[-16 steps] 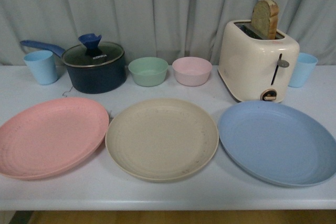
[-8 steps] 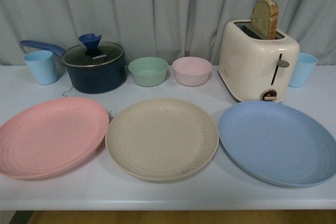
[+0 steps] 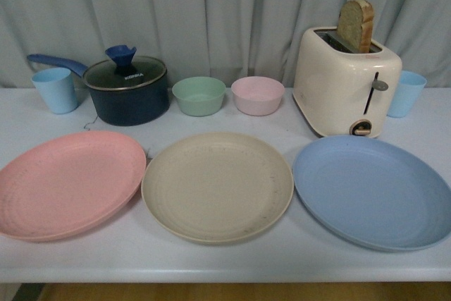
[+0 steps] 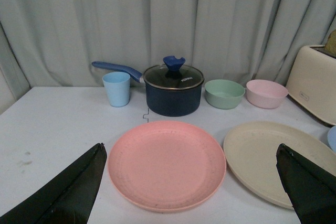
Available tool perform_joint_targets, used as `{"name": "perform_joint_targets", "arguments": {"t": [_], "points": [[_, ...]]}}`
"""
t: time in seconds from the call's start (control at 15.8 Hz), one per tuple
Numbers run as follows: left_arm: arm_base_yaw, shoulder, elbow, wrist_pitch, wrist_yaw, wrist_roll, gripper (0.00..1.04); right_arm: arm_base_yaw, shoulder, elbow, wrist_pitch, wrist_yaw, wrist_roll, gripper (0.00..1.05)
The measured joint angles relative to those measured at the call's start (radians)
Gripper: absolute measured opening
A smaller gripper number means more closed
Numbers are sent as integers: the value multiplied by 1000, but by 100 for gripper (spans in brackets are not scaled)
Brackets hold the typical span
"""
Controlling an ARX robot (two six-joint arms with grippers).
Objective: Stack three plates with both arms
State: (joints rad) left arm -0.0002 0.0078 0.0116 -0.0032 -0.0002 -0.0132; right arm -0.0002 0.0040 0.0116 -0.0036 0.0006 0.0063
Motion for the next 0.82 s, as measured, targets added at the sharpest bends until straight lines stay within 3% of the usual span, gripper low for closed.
{"name": "perform_joint_targets", "arguments": {"t": [0.13, 0.19, 0.25, 0.44, 0.57, 0.82], "points": [[0, 0, 0, 0, 0, 0, 98, 0, 0, 0, 0, 0, 0, 98], [-14, 15, 20, -76, -47, -6, 98, 0, 0, 0, 0, 0, 0, 98], [13, 217, 92, -123, -103, -3, 98, 0, 0, 0, 0, -1, 0, 98], [174, 573, 212, 20, 69, 19, 98, 0, 0, 0, 0, -1, -1, 98], [199, 790, 280, 72, 168, 58, 98, 0, 0, 0, 0, -1, -1, 98], [229, 1149, 430, 130, 216, 182, 98, 0, 0, 0, 0, -1, -1, 98]]}}
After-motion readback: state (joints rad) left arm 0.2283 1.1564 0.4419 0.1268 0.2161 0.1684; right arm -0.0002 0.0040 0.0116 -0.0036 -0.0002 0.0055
